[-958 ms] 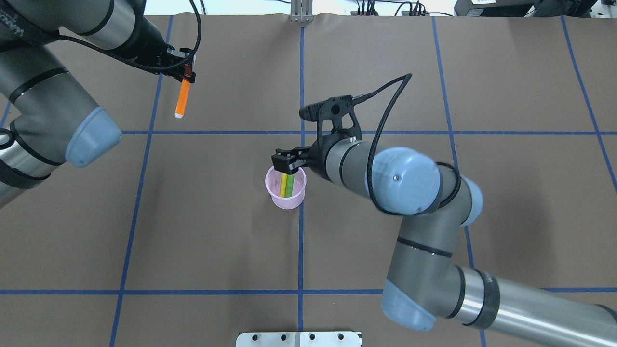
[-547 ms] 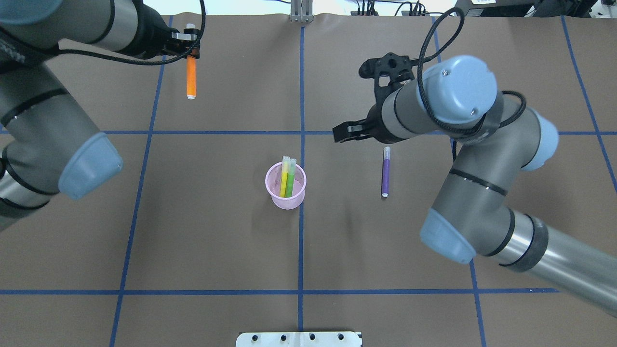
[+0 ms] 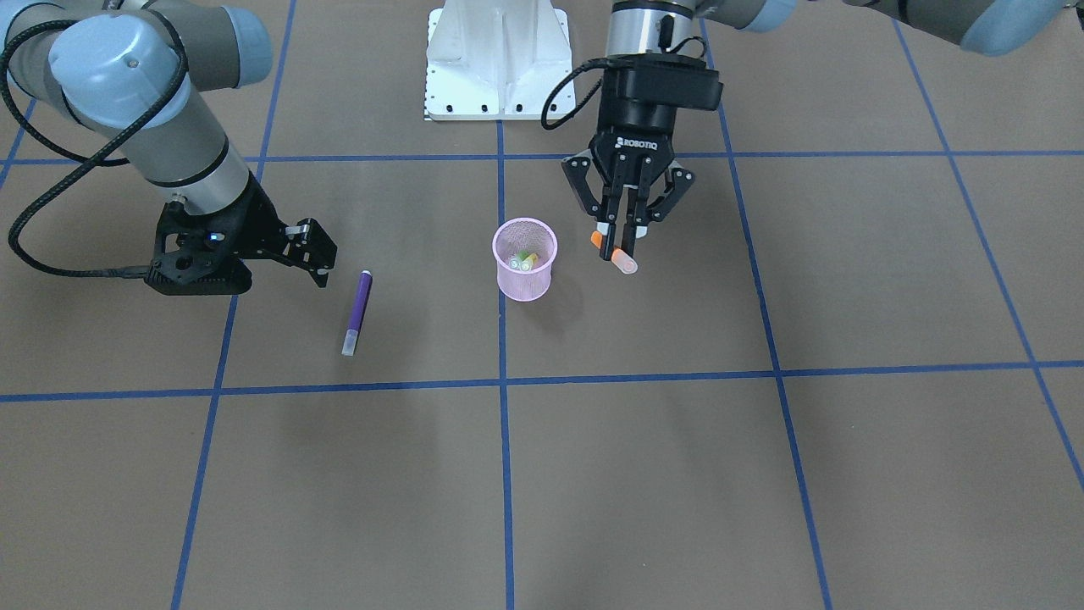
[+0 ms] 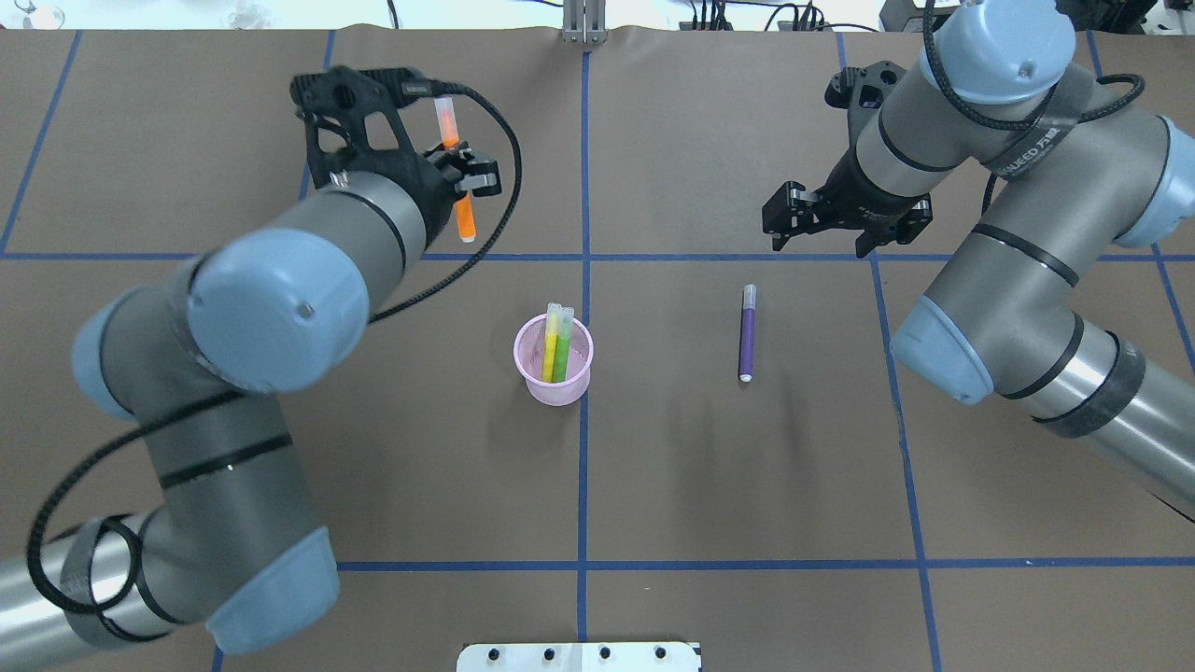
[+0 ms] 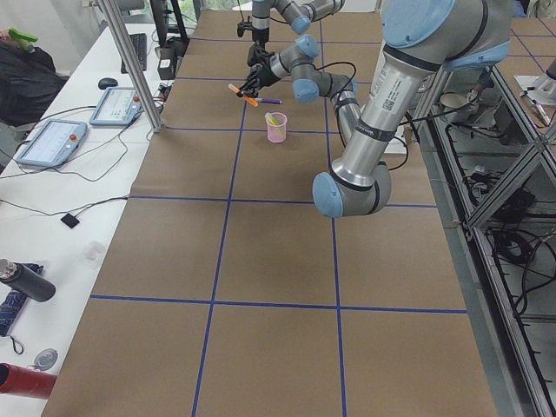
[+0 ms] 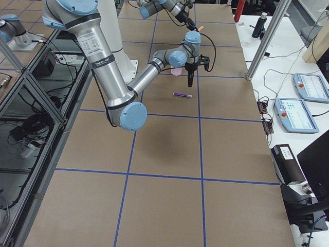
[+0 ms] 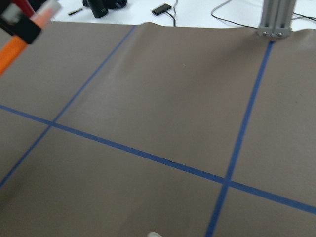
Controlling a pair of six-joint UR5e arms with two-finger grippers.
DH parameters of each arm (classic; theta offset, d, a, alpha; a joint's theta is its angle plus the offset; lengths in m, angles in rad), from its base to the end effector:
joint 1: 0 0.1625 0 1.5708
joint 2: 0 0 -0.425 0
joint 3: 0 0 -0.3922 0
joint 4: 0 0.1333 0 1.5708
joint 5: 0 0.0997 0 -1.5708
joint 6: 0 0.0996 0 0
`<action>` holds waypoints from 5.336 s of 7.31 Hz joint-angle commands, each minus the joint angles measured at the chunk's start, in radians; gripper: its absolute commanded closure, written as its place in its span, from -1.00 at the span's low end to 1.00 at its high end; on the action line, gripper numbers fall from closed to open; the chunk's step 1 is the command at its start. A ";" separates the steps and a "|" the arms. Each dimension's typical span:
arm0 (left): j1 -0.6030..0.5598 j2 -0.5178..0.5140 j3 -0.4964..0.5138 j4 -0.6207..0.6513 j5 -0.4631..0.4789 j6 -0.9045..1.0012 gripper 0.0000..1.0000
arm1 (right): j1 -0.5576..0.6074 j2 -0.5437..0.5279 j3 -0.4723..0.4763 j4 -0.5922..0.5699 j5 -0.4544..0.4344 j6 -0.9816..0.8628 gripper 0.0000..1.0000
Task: Collect pens into pen holder
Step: 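Carry the orange marker to the cup while the right gripper moves over the purple marker, then lower the orange marker into the cup while the right gripper descends to the purple marker, then open the left gripper and withdraw it from the cup while the right gripper lowers, then close the right gripper on the purple marker's cap end and lift it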
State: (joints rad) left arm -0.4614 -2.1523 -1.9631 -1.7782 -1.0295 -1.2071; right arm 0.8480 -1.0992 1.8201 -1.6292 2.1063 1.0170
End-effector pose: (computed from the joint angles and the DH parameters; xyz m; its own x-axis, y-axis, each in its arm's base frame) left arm 0.4289 -0.4194 0.1335 0.6054 0.0395 -0.7949 0.6345 0.5791 0.5120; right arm -0.3476 -0.5188 0.2884 0.6736 0.0799 0.7347 -0.0977 0.9950 -0.0187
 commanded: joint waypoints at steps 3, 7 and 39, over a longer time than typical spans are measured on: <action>0.102 0.023 0.079 -0.221 0.140 0.023 1.00 | 0.010 -0.017 -0.028 0.003 0.041 0.002 -0.99; 0.104 0.046 0.296 -0.690 0.052 0.184 1.00 | 0.010 -0.016 -0.033 0.008 0.043 0.000 -0.99; 0.014 0.282 0.133 -0.678 -0.211 0.276 -0.98 | -0.132 0.114 -0.380 0.193 0.001 0.029 -0.25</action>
State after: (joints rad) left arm -0.4446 -1.8697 -1.8303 -2.4559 -1.2398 -0.9311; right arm 0.7175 -0.9852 1.4438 -1.4357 2.1094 1.0485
